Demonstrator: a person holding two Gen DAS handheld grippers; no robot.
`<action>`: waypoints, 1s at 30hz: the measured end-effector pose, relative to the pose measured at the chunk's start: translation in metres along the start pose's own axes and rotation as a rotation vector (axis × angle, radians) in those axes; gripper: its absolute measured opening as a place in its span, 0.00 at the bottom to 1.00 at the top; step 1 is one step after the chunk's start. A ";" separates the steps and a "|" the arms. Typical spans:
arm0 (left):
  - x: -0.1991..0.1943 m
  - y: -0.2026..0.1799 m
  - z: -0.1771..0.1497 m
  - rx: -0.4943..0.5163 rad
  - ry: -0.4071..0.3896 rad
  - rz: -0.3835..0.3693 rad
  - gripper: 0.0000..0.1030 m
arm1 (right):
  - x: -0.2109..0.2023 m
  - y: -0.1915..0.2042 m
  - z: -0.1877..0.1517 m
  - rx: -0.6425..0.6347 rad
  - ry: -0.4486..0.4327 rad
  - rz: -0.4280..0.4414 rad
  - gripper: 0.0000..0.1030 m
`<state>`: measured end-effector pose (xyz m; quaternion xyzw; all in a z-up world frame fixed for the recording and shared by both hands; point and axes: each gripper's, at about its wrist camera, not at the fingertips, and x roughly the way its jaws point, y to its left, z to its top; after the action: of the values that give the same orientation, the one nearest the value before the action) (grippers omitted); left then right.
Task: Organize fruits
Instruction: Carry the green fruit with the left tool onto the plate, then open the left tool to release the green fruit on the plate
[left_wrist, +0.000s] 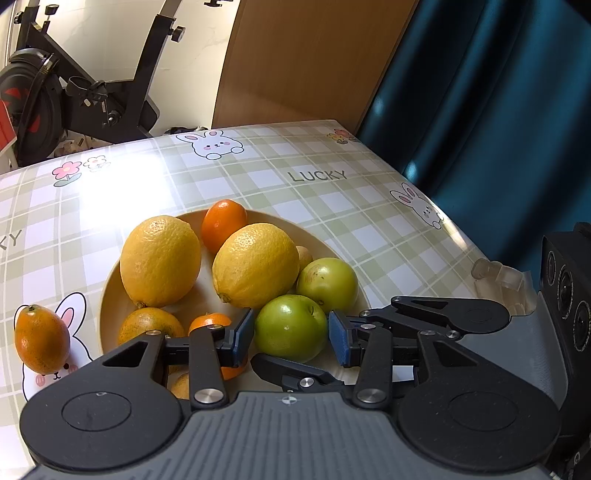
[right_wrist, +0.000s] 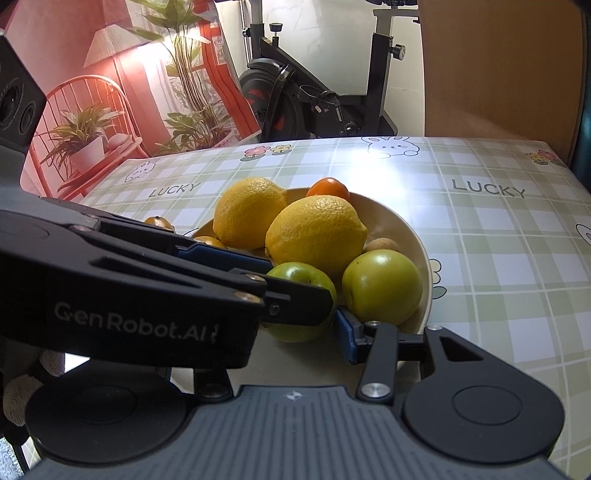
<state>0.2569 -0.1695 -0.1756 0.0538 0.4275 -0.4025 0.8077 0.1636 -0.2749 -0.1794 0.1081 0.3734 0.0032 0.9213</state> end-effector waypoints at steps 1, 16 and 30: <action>-0.001 0.000 0.000 0.001 0.002 0.002 0.46 | 0.000 0.000 0.001 0.001 0.002 -0.004 0.46; -0.040 -0.008 -0.009 0.003 -0.065 0.049 0.60 | -0.022 -0.001 -0.002 0.054 -0.040 -0.039 0.48; -0.088 0.004 -0.030 -0.049 -0.156 0.110 0.61 | -0.042 0.018 0.001 0.024 -0.084 -0.022 0.48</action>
<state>0.2130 -0.1003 -0.1312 0.0259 0.3697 -0.3498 0.8604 0.1357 -0.2610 -0.1460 0.1152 0.3356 -0.0158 0.9348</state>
